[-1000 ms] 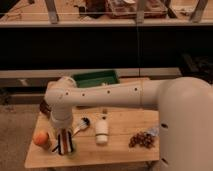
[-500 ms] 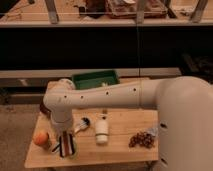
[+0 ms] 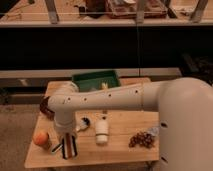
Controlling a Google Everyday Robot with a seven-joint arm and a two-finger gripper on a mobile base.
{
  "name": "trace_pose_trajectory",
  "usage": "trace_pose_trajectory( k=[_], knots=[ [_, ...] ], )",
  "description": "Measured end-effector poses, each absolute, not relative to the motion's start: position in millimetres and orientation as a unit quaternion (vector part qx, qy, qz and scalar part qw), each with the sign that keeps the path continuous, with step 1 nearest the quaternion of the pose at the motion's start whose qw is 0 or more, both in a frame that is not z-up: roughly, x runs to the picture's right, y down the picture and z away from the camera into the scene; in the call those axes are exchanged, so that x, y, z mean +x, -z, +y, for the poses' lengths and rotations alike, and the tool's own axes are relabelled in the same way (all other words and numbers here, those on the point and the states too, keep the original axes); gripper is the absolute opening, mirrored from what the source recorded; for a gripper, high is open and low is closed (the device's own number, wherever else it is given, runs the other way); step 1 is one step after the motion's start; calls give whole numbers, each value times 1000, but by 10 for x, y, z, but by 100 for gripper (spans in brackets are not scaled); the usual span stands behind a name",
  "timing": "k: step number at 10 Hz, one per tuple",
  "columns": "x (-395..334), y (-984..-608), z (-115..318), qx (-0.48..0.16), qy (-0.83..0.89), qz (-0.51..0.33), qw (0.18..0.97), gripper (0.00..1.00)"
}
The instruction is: Place eraser in plastic cup
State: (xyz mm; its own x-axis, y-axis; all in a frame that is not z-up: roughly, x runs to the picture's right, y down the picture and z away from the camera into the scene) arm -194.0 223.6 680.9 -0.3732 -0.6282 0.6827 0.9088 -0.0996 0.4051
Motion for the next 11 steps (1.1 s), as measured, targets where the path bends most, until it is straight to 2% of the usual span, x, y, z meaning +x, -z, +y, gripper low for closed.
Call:
trace_pose_trajectory(
  k=[7,8,11],
  knots=[
    [-1936,-6905,2375,-180,718,-408,535,9],
    [-1939,-6916,2388,-181,718,-408,535,15],
    [-1963,-6928,2402,-182,718,-408,534,43]
  ],
)
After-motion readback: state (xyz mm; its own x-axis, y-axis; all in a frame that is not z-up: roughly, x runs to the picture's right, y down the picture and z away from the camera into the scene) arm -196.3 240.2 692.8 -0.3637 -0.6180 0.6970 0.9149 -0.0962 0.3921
